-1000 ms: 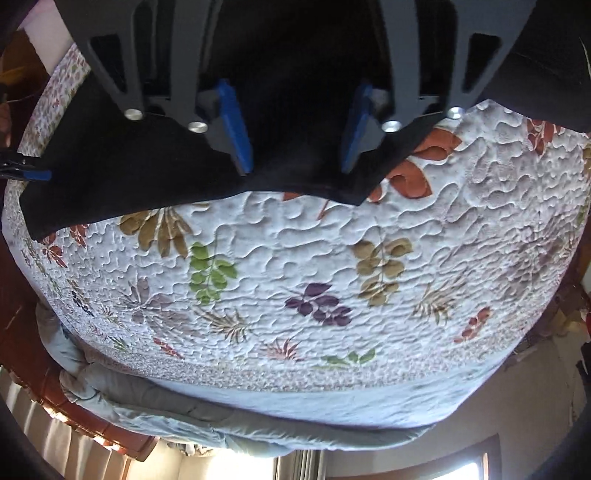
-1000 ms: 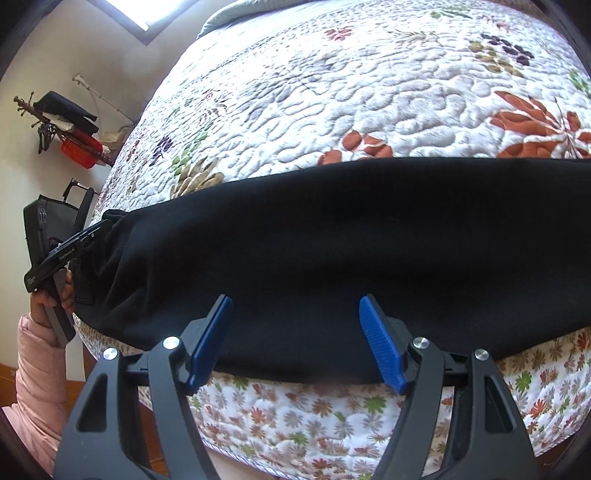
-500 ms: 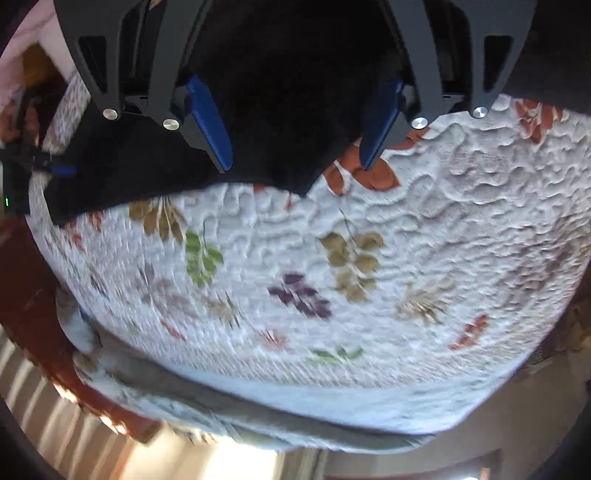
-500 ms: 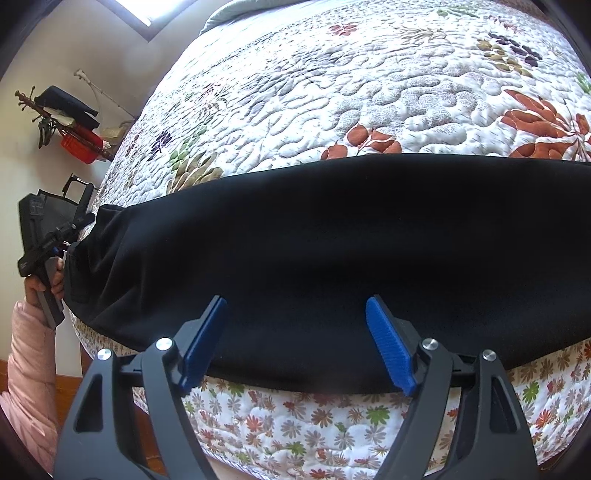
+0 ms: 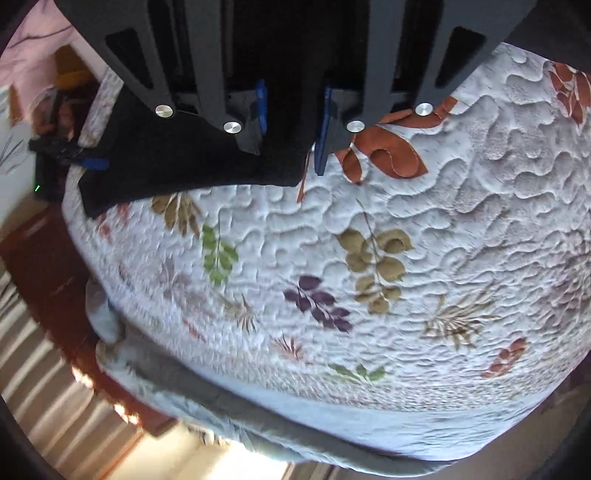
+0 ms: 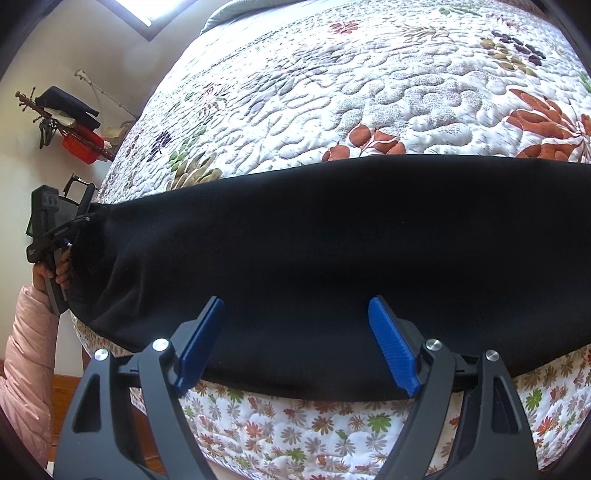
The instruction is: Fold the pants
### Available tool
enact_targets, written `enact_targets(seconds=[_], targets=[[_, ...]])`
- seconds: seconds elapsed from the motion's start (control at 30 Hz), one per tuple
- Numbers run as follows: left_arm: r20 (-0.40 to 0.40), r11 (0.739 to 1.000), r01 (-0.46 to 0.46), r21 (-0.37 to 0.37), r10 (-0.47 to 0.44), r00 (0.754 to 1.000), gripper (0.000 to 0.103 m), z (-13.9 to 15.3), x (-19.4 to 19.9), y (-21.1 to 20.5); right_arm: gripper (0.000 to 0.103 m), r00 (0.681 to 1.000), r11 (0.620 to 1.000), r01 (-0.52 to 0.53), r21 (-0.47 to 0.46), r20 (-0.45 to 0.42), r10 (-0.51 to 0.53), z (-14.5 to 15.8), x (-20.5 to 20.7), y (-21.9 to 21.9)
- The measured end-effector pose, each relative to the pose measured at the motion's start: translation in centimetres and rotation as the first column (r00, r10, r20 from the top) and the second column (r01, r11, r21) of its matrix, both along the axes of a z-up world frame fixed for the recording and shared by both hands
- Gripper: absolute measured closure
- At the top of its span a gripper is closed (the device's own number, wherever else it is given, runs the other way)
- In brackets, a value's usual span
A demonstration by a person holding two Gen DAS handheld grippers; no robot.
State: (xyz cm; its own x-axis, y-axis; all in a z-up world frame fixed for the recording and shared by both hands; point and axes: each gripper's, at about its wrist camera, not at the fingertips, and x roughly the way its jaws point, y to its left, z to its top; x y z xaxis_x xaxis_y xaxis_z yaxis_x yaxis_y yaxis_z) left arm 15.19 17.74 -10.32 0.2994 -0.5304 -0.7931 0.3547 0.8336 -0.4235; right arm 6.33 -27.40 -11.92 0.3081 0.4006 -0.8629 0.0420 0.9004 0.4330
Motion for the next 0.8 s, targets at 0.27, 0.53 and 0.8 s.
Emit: enact_targets(seconds=[0.27,0.53,0.8], targets=[[-0.028,0.979,-0.114,0.169,0.120,0.992,0.064,-2.3,1.4,-2.3,0.024,1.000,0.999,-0.019,-0.033,0.005,0.019,0.0,0.2,0.5],[0.157,0.968,-0.203,0.146,0.180,0.971,0.044,3.9,-5.3,-5.6,0.027,0.997,0.995,0.083,-0.060,0.010,-0.082,2.3,-2.3,-4.6],[0.091,0.993,-0.058,0.105,0.049,0.995,0.044,1.9,-13.6,-17.1,0.027,0.974,0.971,0.225,-0.076,0.002,-0.226,3.2,-5.7,-10.5]])
